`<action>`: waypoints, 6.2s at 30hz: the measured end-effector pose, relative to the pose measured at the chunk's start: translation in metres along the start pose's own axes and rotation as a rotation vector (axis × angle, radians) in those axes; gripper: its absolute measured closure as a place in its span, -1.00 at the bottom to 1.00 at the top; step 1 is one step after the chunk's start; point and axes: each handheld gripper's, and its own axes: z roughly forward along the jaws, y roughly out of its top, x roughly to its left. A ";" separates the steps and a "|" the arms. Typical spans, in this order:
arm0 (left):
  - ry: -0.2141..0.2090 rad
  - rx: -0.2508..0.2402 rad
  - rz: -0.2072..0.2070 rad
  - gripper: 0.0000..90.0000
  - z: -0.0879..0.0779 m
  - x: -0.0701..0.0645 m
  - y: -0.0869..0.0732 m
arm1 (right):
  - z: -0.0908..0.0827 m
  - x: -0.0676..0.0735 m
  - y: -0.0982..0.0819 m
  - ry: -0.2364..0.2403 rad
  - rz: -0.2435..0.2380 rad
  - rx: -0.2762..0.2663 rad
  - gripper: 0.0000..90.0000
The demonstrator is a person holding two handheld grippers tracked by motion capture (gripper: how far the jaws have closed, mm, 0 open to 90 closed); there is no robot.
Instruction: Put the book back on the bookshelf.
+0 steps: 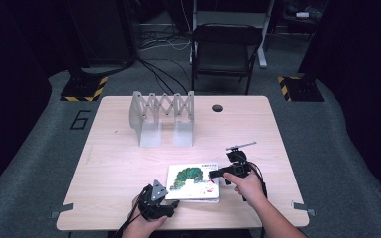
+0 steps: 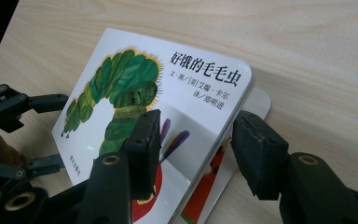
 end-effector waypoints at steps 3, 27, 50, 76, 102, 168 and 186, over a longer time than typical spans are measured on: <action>0.001 0.000 -0.005 -0.29 0.000 0.000 0.000 | 0.000 0.001 -0.002 0.024 0.004 0.008 0.20; -0.041 0.006 -0.017 -0.26 -0.002 0.008 0.002 | -0.001 0.012 0.001 0.095 0.014 0.009 0.15; -0.077 0.001 -0.059 -0.22 -0.006 0.013 0.003 | -0.013 0.035 0.017 0.109 -0.059 -0.009 0.24; -0.076 -0.001 -0.064 -0.25 -0.006 0.012 0.004 | -0.002 0.034 0.017 0.120 -0.064 0.034 0.14; -0.095 0.014 -0.052 -0.25 -0.007 0.016 0.007 | -0.009 0.046 0.025 0.116 -0.058 0.097 0.35; -0.143 0.014 0.037 -0.23 -0.016 0.009 0.011 | -0.030 0.069 0.018 0.183 -0.217 0.041 0.58; -0.219 -0.032 -0.037 -0.16 -0.029 0.021 0.016 | -0.035 0.066 0.012 0.214 -0.332 0.024 0.61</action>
